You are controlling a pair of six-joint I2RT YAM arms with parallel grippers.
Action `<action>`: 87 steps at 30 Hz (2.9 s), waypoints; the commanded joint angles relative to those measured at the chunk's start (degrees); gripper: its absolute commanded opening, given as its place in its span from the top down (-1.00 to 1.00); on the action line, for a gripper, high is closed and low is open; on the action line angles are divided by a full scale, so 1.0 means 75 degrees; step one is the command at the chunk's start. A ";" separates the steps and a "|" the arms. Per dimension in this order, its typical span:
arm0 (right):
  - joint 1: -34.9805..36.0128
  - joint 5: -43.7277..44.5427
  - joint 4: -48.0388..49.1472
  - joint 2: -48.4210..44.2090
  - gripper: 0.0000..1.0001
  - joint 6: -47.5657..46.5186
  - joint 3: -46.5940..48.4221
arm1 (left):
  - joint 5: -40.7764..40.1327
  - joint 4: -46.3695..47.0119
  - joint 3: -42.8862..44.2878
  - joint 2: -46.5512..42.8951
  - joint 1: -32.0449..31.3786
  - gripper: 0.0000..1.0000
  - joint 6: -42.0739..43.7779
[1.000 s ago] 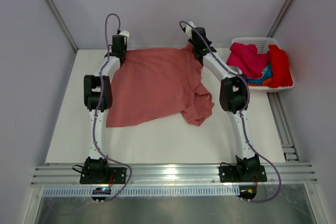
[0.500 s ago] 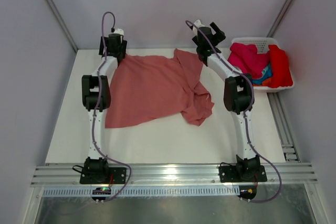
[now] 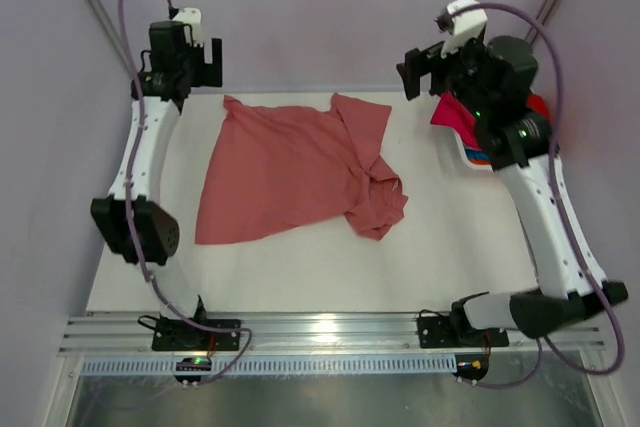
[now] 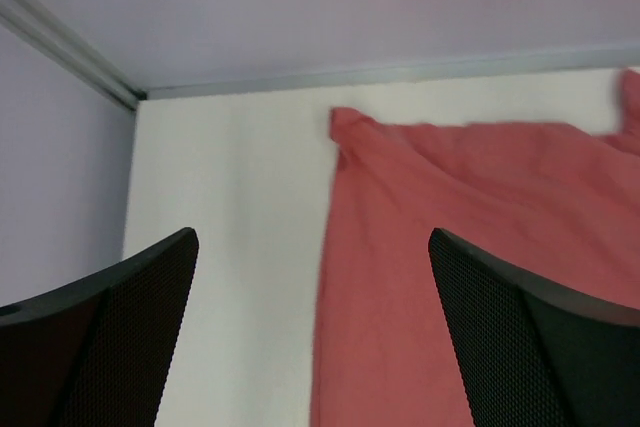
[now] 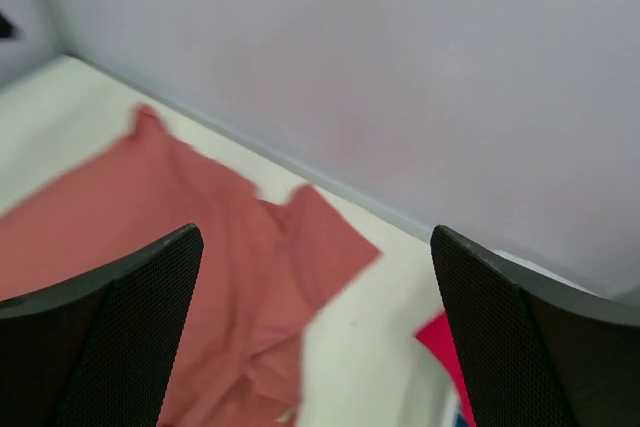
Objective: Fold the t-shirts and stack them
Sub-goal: Flatten the tshirt out
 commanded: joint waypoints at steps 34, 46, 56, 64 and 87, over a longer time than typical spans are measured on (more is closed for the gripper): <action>0.0043 -0.3278 -0.1226 -0.3029 -0.99 0.3515 -0.0443 | 0.3364 -0.2392 -0.7984 -0.4546 0.0231 -0.98 0.3482; 0.0031 -0.3279 -0.1413 -0.2993 -0.99 0.3480 -0.0290 | 0.3247 -0.2674 -0.8723 -0.4795 0.0242 -0.82 0.4375; 0.0043 -0.2354 -0.0489 -0.2561 -0.99 0.2767 -0.1777 | 0.2650 -0.1643 -0.8770 -0.4325 0.0230 -0.78 0.3356; -0.0062 -0.0535 -0.0464 -0.0816 -0.90 0.2120 -0.3851 | 0.1899 -0.0787 -0.8899 -0.4582 0.0453 -0.90 0.2383; -0.0766 -0.1496 -0.0605 0.1505 -0.73 0.2472 -0.5353 | 0.4781 -0.1091 -0.8560 -0.4466 0.3183 -0.94 0.1878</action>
